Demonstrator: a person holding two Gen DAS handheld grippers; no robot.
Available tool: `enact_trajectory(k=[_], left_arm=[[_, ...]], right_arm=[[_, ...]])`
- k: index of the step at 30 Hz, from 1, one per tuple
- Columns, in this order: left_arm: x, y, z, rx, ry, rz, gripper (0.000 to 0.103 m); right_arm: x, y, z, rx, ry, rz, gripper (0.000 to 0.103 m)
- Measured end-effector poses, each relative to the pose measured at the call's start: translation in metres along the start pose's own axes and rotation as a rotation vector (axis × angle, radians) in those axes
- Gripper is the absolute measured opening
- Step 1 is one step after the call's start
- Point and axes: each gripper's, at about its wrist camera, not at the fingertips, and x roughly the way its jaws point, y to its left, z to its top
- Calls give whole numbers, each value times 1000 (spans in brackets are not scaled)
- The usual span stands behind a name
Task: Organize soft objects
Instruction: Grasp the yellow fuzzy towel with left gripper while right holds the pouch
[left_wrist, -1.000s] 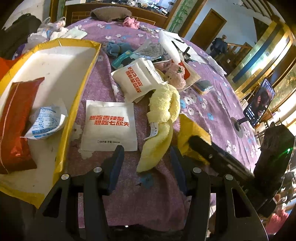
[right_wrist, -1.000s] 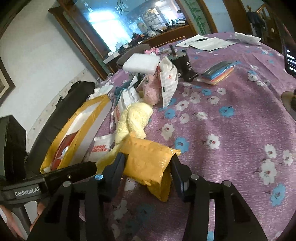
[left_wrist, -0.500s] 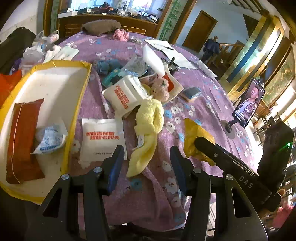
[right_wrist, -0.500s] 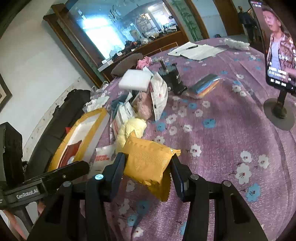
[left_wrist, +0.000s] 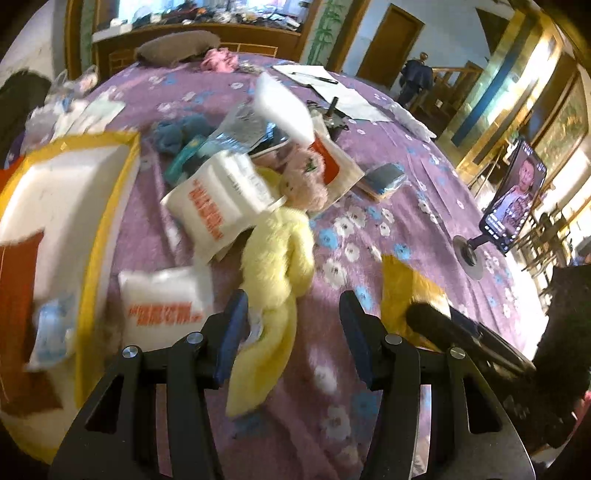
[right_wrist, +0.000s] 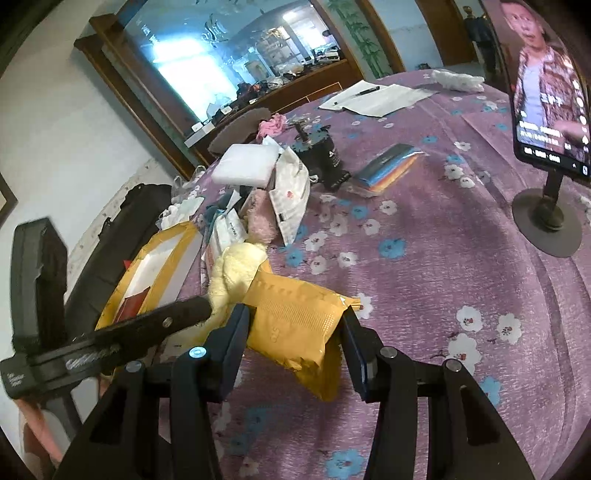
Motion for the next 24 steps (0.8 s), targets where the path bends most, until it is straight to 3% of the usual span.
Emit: enact_trajectory(k=[2,5,7,9,14,19,24], left_arm=[[16,-5,7,24,13,84,52],[42,-9,11,46,55,141,51],[48,-11,6,49,59,155,37],[42,-15,1,58,42,153,33],[16,-10,-21,14,43,10,31],[-7,7,-43,-26,73,-83,31],[-37,30,-57,-70,10,-145,31]], right_arm=[[1,-3,-2,5,5,2,49],[1,-3,-6,-9,6,11,49],[1,-5,-7,-14,7,11,49],[0,-7,-8,-12,8,14,49],[-9,-7,-10,-28,-5,-11,49],[-4,8,-10,-55,12,-28,49],[5,30,-9,-93,8,-53,49]])
